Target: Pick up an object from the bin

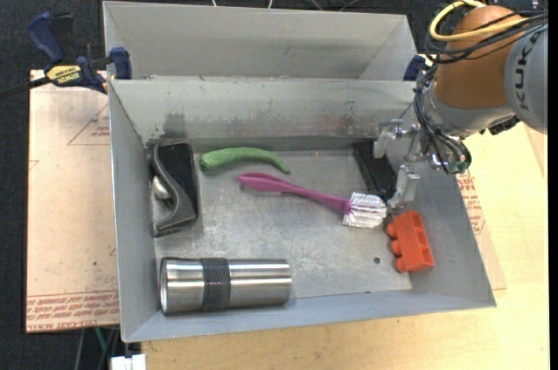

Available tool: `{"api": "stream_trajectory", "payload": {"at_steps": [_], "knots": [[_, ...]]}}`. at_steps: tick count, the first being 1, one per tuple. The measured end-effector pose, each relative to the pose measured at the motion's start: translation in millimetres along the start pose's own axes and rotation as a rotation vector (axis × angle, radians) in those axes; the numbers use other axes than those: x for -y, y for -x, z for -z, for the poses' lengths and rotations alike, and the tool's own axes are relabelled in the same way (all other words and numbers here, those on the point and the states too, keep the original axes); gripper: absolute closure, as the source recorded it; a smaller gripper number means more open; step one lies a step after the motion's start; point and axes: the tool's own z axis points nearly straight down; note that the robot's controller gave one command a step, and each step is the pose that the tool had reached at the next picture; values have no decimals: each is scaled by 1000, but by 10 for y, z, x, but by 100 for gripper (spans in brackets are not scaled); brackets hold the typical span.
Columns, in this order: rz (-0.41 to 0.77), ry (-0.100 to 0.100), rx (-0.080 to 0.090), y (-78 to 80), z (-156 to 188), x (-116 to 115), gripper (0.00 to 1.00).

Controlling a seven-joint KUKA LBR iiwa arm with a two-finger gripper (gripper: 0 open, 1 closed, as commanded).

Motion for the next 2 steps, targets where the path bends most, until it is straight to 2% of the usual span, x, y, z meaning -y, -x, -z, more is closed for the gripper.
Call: {"api": "stream_trajectory", "payload": {"at_steps": [1, 2], "knots": [[3, -1, 8, 21, 51, -6, 0], [-241, 0, 1, -155, -634, -154, 0]]}}
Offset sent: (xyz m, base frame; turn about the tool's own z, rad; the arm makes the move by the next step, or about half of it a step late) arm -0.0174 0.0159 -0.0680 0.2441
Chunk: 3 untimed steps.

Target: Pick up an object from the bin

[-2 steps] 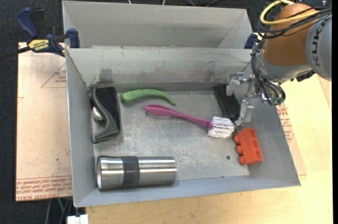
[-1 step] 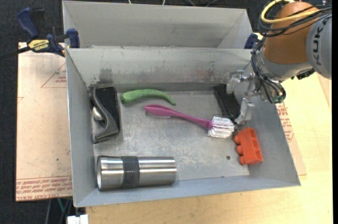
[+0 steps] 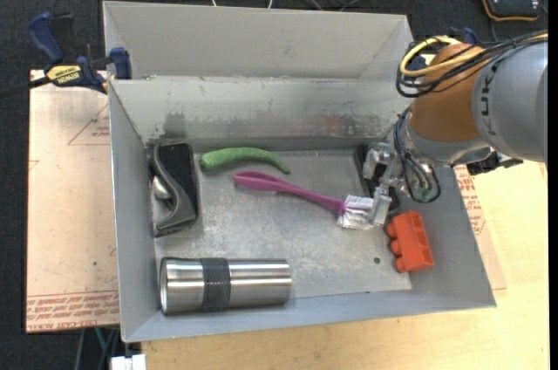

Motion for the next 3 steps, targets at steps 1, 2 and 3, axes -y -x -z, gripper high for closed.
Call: {"api": "stream_trajectory", "payload": {"at_steps": [1, 2, 3], "knots": [[177, 0, 12, 6, 277, -917, 0], [-298, -17, 2, -50, 252, -948, 0], [40, -8, 14, -49, -11, -1303, 0]]}}
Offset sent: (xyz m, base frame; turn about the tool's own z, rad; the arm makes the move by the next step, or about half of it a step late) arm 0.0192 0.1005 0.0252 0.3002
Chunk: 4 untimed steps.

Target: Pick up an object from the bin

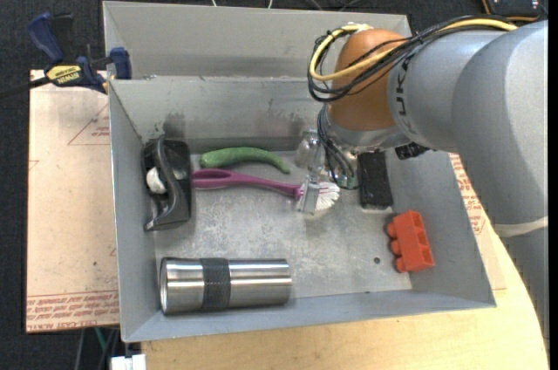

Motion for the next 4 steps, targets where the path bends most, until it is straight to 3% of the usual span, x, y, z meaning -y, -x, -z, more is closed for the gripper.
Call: {"api": "stream_trajectory", "payload": {"at_steps": [1, 4], "knots": [[-327, -12, -1, 39, 15, -182, 100], [-326, -13, -4, 22, 308, -178, 100]]}}
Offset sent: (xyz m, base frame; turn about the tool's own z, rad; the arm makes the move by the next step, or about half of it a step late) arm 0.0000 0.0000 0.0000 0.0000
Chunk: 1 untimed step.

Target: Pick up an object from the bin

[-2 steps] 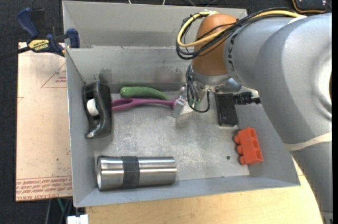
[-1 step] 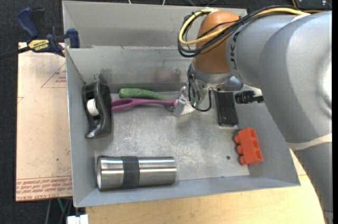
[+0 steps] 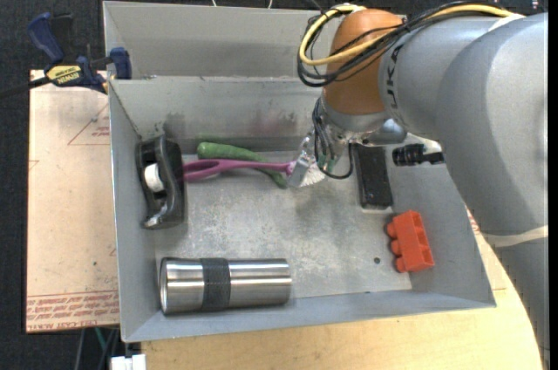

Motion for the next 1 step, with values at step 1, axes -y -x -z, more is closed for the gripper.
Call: {"api": "stream_trajectory", "payload": {"at_steps": [1], "knots": [[1, 2, 1, 1, 225, -3, 100]]}}
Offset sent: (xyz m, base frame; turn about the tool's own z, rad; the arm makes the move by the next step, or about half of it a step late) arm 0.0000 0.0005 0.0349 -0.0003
